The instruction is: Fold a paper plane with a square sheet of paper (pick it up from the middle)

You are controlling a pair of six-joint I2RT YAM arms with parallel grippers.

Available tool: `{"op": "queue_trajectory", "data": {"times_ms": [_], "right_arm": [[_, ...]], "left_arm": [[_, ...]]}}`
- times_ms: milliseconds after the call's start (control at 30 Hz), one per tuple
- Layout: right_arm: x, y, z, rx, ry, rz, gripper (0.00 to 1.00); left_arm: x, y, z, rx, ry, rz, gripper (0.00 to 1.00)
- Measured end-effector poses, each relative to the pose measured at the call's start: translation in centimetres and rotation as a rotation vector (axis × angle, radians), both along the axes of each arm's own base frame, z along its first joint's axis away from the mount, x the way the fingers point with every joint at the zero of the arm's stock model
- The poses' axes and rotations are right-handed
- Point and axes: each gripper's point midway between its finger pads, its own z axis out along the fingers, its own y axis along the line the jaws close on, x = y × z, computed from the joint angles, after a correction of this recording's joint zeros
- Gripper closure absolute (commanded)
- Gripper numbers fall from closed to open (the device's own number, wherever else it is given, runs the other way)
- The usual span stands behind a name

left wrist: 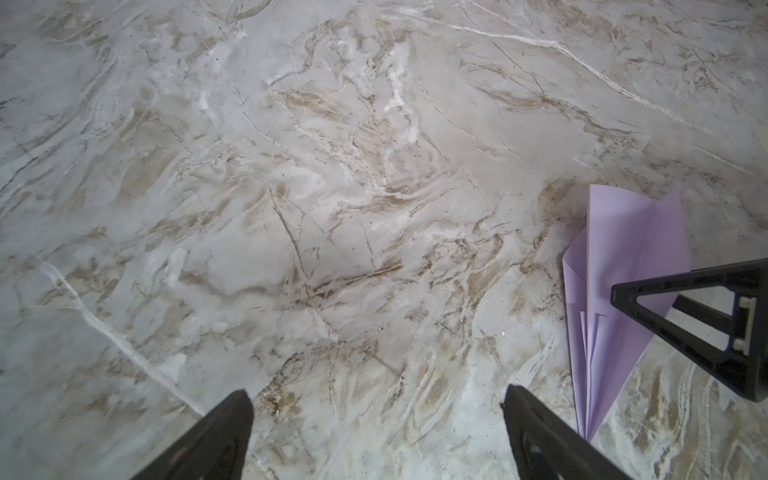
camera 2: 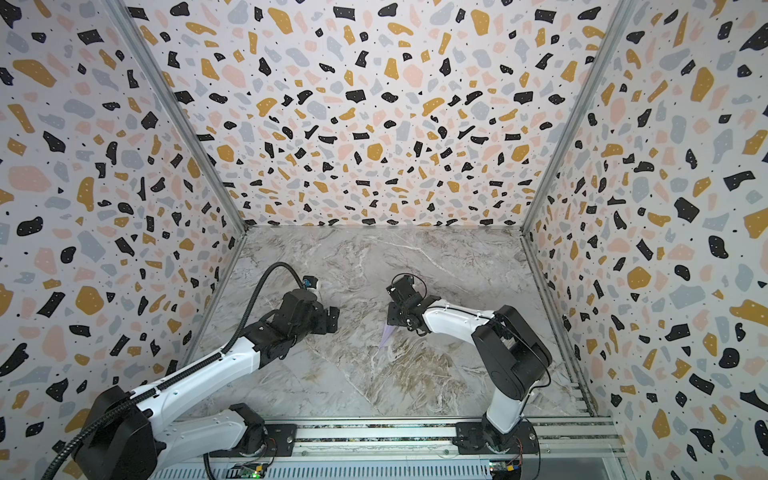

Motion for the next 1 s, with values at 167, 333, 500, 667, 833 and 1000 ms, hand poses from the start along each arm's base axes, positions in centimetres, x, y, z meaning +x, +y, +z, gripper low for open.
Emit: {"op": "queue_trajectory", "data": {"times_ms": [167,333,500,667,833,1000], "right_arm": [[0.0,-0.8,0.1,-0.007,-0.007,-0.04,0.69],[-0.3,-1.7,-0.3,0.007,0.013,-0.066,0.92],[-0.5,-2.2,-0.9,0.064,0.034,-0.072,1.0],[-0.8,-1.4,-0.3,0.239,0.027,-0.021,0.99],[-0.8,0.6,0.5,0.383,0.023,0.049,0.98],[-1.2,1.9,1.1,0.49,0.025,0.096,0.98]], "left_arm": [[-0.1,-0.3,-0.6,-0.003,0.02,-0.014,0.04],[-0.1,-0.8,-1.1,-0.012,0.04,-0.032,0.04],[-0.3,-1.8,-1.6,-0.048,0.067,-0.059,0.04],[-0.2,-4.3,-1.2,-0.195,0.087,-0.113,0.06],[-0.4,-7.7,-1.1,-0.351,0.129,-0.188,0.15],[-1.6,-10.8,-2.8,-0.411,0.205,-0.25,0.23]]}}
